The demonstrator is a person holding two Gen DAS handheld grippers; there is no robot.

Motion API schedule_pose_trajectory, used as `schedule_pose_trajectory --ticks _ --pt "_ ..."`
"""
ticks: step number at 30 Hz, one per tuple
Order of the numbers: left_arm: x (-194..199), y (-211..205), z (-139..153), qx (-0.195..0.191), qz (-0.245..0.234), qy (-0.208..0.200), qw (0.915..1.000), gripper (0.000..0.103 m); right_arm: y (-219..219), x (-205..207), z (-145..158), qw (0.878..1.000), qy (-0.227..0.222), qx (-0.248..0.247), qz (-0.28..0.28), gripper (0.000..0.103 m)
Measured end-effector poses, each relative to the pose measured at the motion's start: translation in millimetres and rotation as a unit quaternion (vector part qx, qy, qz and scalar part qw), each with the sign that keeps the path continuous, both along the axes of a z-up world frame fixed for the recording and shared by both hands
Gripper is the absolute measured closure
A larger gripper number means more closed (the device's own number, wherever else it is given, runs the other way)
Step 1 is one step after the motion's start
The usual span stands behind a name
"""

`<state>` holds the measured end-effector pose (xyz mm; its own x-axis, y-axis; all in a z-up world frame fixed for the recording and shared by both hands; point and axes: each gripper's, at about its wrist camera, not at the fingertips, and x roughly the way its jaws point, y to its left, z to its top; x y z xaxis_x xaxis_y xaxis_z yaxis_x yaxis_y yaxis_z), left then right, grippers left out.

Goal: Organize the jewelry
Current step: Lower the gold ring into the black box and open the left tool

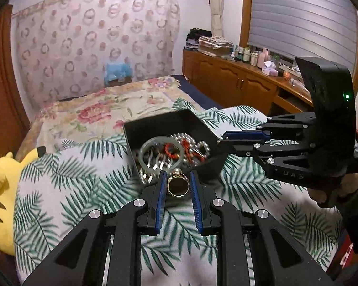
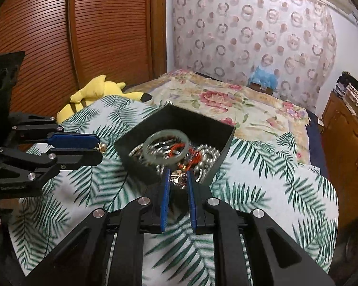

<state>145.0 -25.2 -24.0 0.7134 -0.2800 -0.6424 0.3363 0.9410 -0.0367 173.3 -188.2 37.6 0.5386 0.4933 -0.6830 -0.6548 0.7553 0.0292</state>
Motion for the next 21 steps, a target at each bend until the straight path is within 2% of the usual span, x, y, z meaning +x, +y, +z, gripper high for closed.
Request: schedule_pose_trajectory --ticks 9,21 --pt "37 9 6 -0.011 0.018 -0.001 0.9998 0.084 9 34 -5 1.000 0.011 0.003 0.004 0.086" --pt "78 5 0 -0.003 0.032 0.002 0.9995 0.084 5 41 -5 1.000 0.011 0.010 -0.007 0.083"
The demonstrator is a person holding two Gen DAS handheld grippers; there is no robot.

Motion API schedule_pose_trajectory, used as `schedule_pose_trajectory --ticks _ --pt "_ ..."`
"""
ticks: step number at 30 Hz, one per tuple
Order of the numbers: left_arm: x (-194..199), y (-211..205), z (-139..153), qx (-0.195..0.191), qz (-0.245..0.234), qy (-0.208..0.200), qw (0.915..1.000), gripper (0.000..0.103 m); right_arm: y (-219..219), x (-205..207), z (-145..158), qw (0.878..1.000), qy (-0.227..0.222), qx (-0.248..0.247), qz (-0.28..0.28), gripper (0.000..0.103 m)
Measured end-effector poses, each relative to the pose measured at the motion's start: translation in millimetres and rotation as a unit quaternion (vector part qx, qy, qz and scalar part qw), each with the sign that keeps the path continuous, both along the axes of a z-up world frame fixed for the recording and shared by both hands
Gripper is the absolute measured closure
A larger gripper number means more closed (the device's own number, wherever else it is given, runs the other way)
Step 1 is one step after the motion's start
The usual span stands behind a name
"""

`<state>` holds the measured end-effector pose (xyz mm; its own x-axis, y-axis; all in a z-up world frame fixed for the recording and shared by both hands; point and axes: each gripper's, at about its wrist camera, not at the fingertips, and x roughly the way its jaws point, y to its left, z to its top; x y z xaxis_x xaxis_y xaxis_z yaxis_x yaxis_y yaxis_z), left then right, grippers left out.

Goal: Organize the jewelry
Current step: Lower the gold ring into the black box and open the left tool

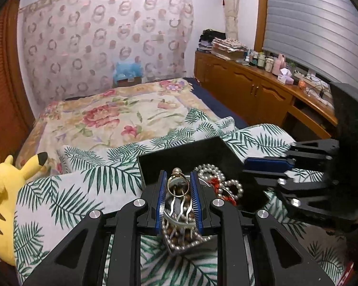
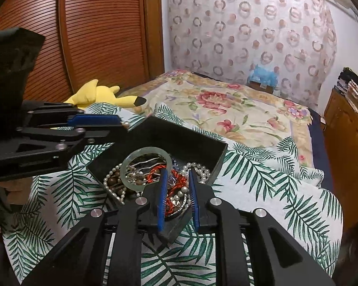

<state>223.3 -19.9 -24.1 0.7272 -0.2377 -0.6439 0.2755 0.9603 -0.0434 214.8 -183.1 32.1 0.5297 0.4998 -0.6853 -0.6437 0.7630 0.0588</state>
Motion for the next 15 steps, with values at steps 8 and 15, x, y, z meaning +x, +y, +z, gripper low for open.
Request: schedule_pose_trajectory --ticks 8,15 --pt "16 3 -13 0.004 0.021 0.017 0.9996 0.084 -13 -9 0 1.000 -0.002 0.008 -0.017 0.074" --pt "-2 2 -7 0.004 0.029 0.007 0.9995 0.053 -30 -29 2 0.998 -0.008 0.019 -0.054 0.069"
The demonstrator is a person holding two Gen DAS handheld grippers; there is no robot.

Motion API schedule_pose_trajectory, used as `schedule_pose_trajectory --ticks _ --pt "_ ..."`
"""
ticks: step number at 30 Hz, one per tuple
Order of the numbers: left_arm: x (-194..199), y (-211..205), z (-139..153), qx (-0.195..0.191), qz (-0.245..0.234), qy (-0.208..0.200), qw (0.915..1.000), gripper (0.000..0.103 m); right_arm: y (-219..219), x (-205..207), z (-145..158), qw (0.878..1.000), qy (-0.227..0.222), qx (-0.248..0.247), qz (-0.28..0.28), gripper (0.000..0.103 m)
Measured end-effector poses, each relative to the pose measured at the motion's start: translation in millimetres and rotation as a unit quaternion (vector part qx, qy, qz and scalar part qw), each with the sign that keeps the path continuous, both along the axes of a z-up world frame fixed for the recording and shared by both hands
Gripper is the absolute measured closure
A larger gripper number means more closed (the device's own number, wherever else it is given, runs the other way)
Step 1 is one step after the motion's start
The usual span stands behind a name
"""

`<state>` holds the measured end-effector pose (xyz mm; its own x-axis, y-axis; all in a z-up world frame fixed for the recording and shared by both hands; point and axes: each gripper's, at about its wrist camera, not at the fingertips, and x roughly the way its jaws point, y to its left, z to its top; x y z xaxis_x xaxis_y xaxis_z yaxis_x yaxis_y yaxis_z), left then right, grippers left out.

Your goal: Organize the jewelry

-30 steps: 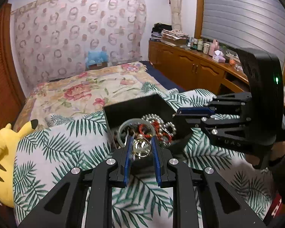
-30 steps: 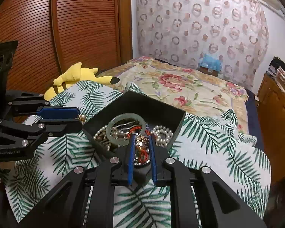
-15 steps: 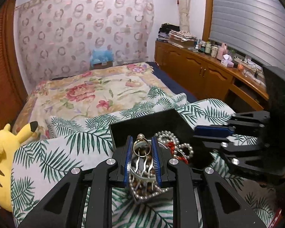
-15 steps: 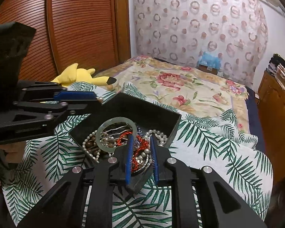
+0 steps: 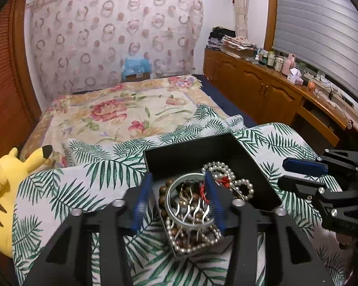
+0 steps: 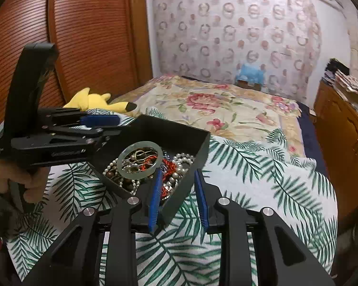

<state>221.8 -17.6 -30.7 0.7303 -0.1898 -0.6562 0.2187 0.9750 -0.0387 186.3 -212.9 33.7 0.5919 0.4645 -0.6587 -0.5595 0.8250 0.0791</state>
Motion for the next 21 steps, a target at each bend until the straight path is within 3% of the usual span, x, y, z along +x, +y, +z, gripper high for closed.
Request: schedule_pose_trajectory --ticks 2,5,8,10,13,21 --pt "-9 1 2 0.001 0.007 -0.004 1.0000 0.036 -5 -9 2 1.000 -0.008 0.002 -0.018 0.056" --pt "-24 3 6 0.008 0.018 -0.013 0.9997 0.019 -10 -17 5 0.999 -0.016 0.006 -0.037 0.040" --pt "-38 5 10 0.012 0.028 -0.016 0.9994 0.009 -13 -30 10 0.998 -0.028 0.009 -0.057 0.024" --pt "-47 7 12 0.008 0.032 -0.018 0.9993 0.008 -15 -36 13 0.997 -0.035 0.010 -0.066 0.013" --pt "-59 11 14 0.009 0.037 -0.019 0.9991 0.008 -18 -47 19 0.996 -0.044 0.015 -0.079 0.006" --pt "-91 12 25 0.009 0.057 -0.035 0.9977 0.008 -24 -72 34 0.991 -0.062 0.024 -0.115 0.003"
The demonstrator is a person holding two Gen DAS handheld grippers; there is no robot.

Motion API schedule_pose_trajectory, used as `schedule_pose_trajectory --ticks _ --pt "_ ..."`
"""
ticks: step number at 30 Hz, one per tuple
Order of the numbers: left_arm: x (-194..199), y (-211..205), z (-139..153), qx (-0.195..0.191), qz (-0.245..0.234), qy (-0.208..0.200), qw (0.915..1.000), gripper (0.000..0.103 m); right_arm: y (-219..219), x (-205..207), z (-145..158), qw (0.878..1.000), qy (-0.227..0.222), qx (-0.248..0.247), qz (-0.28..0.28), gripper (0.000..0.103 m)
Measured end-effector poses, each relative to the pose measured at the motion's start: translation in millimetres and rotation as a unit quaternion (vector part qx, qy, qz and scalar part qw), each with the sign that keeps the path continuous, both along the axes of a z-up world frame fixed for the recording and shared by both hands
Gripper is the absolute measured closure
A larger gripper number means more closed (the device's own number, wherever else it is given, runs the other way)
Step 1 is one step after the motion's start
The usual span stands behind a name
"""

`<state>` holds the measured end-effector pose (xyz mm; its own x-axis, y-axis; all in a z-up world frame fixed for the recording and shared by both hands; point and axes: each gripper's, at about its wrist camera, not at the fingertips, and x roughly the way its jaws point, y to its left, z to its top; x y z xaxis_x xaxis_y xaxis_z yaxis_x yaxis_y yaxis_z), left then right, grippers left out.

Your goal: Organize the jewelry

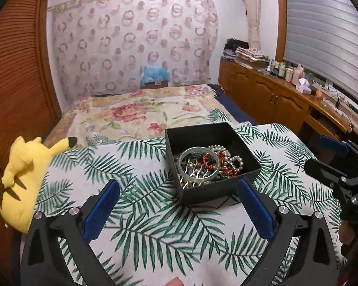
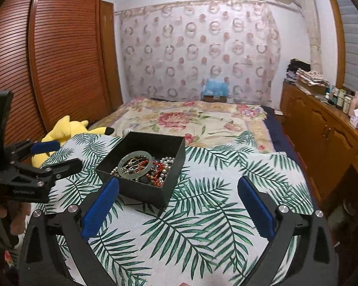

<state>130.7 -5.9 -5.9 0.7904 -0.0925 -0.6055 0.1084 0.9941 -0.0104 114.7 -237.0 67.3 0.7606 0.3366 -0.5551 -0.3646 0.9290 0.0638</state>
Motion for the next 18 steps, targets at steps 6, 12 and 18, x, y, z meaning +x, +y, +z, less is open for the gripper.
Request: schedule_pose_trajectory --ticks 6,12,18 --pt "-35 -1 16 0.008 0.014 -0.031 0.9994 0.008 -5 -27 16 0.999 -0.029 0.009 -0.022 0.003" --pt "-58 3 22 -0.004 0.020 -0.035 0.9992 0.008 -10 -49 26 0.998 -0.039 0.026 -0.030 0.003" --pt "-67 8 20 -0.007 0.025 -0.035 0.9990 0.008 -6 -59 26 0.998 -0.045 0.019 -0.027 0.003"
